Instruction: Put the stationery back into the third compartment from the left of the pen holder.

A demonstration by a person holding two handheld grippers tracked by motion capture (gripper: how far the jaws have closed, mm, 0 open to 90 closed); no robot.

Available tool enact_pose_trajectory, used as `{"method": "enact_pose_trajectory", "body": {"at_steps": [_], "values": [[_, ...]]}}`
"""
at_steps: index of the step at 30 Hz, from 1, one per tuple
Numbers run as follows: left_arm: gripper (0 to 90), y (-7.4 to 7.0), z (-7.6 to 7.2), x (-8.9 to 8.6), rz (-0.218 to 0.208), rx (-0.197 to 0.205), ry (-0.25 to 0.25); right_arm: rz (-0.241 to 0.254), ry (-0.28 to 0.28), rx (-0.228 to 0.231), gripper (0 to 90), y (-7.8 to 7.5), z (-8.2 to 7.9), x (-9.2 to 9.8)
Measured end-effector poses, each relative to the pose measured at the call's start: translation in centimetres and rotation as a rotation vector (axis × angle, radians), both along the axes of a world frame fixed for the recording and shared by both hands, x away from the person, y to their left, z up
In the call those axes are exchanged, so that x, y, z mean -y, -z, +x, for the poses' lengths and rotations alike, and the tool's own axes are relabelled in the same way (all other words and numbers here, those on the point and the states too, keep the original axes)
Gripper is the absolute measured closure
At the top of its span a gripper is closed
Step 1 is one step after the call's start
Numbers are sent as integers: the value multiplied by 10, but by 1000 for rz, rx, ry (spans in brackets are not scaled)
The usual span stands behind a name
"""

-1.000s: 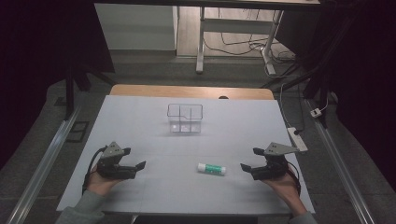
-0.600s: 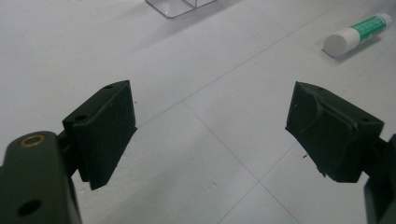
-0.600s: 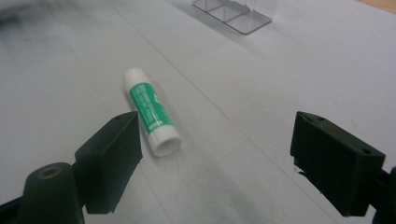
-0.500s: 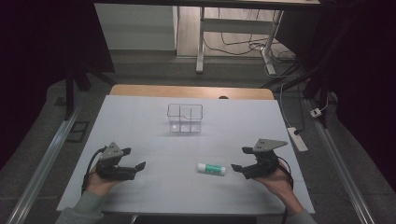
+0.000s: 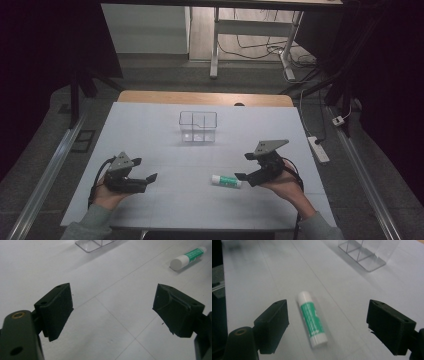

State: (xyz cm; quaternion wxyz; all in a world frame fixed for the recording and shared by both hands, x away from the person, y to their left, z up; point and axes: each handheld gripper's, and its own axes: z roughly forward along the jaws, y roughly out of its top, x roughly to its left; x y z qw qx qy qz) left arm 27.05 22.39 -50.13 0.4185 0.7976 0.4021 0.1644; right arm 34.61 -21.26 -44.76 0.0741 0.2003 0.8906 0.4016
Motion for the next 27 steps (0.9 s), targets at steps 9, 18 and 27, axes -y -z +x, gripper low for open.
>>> {"method": "enact_pose_trajectory", "body": {"at_steps": [9,18,27], "values": [[161,-2,-1,-1,-2,8,-12,-26,-50,-32,183,-13,11,-29],[163,3,2,-3,8,3,7,-92,-135,-54,201,-3,10,-60],[165,5,1,-4,10,2,9,-163,-172,-81,220,9,14,-71]]}}
